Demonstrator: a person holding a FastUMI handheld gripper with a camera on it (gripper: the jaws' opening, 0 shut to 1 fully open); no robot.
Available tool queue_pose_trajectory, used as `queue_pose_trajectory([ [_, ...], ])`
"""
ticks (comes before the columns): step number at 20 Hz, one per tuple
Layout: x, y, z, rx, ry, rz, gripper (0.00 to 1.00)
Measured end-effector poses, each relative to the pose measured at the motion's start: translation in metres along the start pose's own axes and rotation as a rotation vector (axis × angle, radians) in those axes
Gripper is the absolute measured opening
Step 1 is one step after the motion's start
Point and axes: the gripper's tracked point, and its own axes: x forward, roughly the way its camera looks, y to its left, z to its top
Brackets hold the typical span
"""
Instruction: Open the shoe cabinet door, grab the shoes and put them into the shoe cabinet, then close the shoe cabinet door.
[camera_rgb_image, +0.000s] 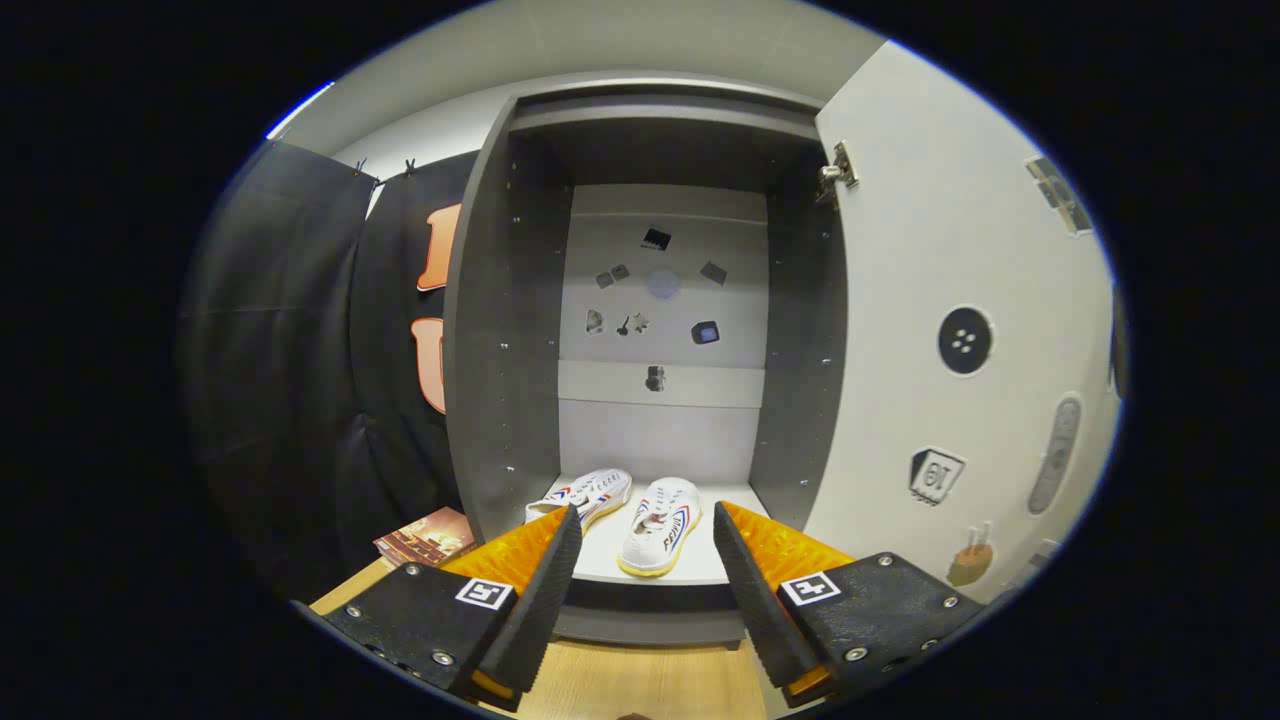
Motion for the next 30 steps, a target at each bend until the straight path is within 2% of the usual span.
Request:
queue_pose_trajectory([
  [8, -0.121, -0.049, 0.018, 0.028, -0.075, -0.014, 0.86],
  [13, -0.203, -0.099, 0.002, 0.042, -0.058, -0.037, 0.85],
  [17, -0.241, -0.148, -0.015, 0.043, -0.054, -0.147, 0.85],
  [20, -0.255, -0.183, -0.022, 0.043, -0.055, -0.212, 0.85],
  [23, -0.251, -0.216, -0.03, 0.053, -0.059, -0.247, 0.85],
  [28, -0.216, -0.255, -0.047, 0.042, -0.032, -0.267, 0.85],
  [30, -0.202, -0.256, -0.052, 0.066, -0.018, -0.239, 0.86],
])
